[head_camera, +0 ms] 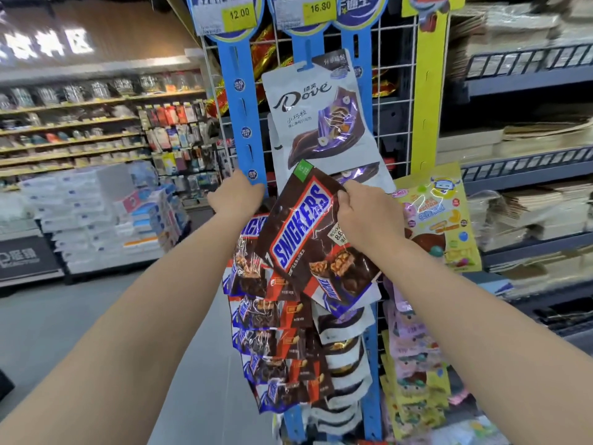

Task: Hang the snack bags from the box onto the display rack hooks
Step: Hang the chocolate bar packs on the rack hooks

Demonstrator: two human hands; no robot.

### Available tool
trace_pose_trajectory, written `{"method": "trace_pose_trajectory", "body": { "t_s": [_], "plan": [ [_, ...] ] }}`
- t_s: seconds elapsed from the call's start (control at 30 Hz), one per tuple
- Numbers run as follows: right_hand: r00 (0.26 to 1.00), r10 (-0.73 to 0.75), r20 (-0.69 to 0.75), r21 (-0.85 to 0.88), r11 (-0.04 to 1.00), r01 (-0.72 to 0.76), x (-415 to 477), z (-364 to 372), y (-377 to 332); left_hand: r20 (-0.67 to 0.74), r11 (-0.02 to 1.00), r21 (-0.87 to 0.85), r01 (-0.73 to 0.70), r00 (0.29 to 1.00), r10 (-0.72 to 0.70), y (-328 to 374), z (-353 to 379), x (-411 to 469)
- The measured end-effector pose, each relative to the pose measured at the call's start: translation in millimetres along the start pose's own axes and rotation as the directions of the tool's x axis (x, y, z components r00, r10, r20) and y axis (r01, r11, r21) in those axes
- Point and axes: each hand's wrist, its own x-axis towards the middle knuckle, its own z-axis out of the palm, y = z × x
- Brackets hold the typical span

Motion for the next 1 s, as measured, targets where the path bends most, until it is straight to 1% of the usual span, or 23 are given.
{"method": "trace_pose_trajectory", "body": {
  "t_s": [0.13,0.23,0.3,0.33,0.37,0.4,0.43,0.47,0.53,0.57,0.6,0.67,0.73,0.77,0.8,0.87,0.93,1.0],
  "plan": [
    [1.000,-0.003,0.007,-0.003,1.000,0.003,2.6,1.4,-8.9,0.088,0.989,-0.121,-0.085,0.991,0.096,-9.8,-12.5,1.6],
    [1.000,-0.010,0.019,-0.011,1.000,0.011,2.7,1.8,-16.1,0.038,0.955,-0.277,-0.108,0.992,0.123,-11.1,-22.0,-1.1],
    [1.000,-0.010,0.016,0.007,1.000,0.010,1.8,3.3,-21.9,0.025,0.893,-0.421,-0.157,0.982,0.185,-6.0,-29.3,-9.7],
    [1.000,-0.004,0.018,0.032,0.999,0.004,1.1,3.3,-25.4,0.049,0.859,-0.478,-0.184,0.971,0.236,-2.2,-31.9,-16.0],
    [0.999,0.020,0.031,0.083,0.996,-0.023,1.7,4.3,-28.7,0.080,0.826,-0.524,-0.207,0.954,0.290,0.8,-33.9,-23.0],
    [0.997,0.064,0.053,0.171,0.983,-0.072,3.1,5.5,-32.4,0.108,0.797,-0.564,-0.215,0.938,0.329,2.9,-34.9,-28.9],
    [0.988,0.125,0.091,0.288,0.946,-0.146,5.5,7.0,-35.7,0.121,0.766,-0.607,-0.212,0.928,0.352,3.6,-34.6,-32.3],
    [0.973,0.189,0.134,0.411,0.883,-0.228,9.0,8.4,-38.8,0.121,0.731,-0.651,-0.202,0.924,0.363,1.2,-33.9,-33.0],
    [0.926,0.303,0.227,0.587,0.716,-0.378,15.7,11.1,-45.2,0.119,0.669,-0.724,-0.166,0.926,0.358,-6.9,-37.0,-31.2],
    [0.900,0.337,0.276,0.632,0.642,-0.434,18.9,12.8,-48.0,0.120,0.673,-0.721,-0.166,0.926,0.358,-11.6,-39.5,-28.8],
    [0.880,0.357,0.314,0.653,0.591,-0.473,21.5,14.1,-51.3,0.125,0.698,-0.693,-0.182,0.923,0.364,-15.9,-42.8,-26.1],
    [0.848,0.375,0.375,0.665,0.529,-0.528,26.7,16.6,-57.0,0.137,0.751,-0.628,-0.207,0.920,0.368,-21.2,-47.7,-21.6],
    [0.818,0.393,0.419,0.684,0.456,-0.569,32.9,17.8,-60.9,0.127,0.762,-0.625,-0.171,0.940,0.316,-25.4,-49.3,-17.1],
    [0.812,0.395,0.428,0.680,0.451,-0.578,36.0,19.0,-61.5,0.120,0.760,-0.635,-0.136,0.955,0.271,-27.1,-49.0,-14.7],
    [0.819,0.389,0.422,0.655,0.494,-0.572,38.6,19.4,-61.3,0.116,0.760,-0.642,-0.099,0.968,0.224,-27.7,-49.0,-13.1],
    [0.854,0.325,0.407,0.550,0.659,-0.513,41.4,22.0,-59.6,0.121,0.797,-0.602,-0.036,0.983,0.135,-27.1,-45.8,-11.4],
    [0.879,0.239,0.414,0.459,0.779,-0.427,41.5,25.6,-58.1,0.071,0.866,-0.497,-0.046,0.993,0.093,-25.4,-39.4,-10.3],
    [0.888,0.185,0.421,0.390,0.847,-0.362,40.2,28.8,-56.3,-0.034,0.904,-0.416,-0.102,0.995,0.097,-23.1,-33.5,-9.3]
  ]
}}
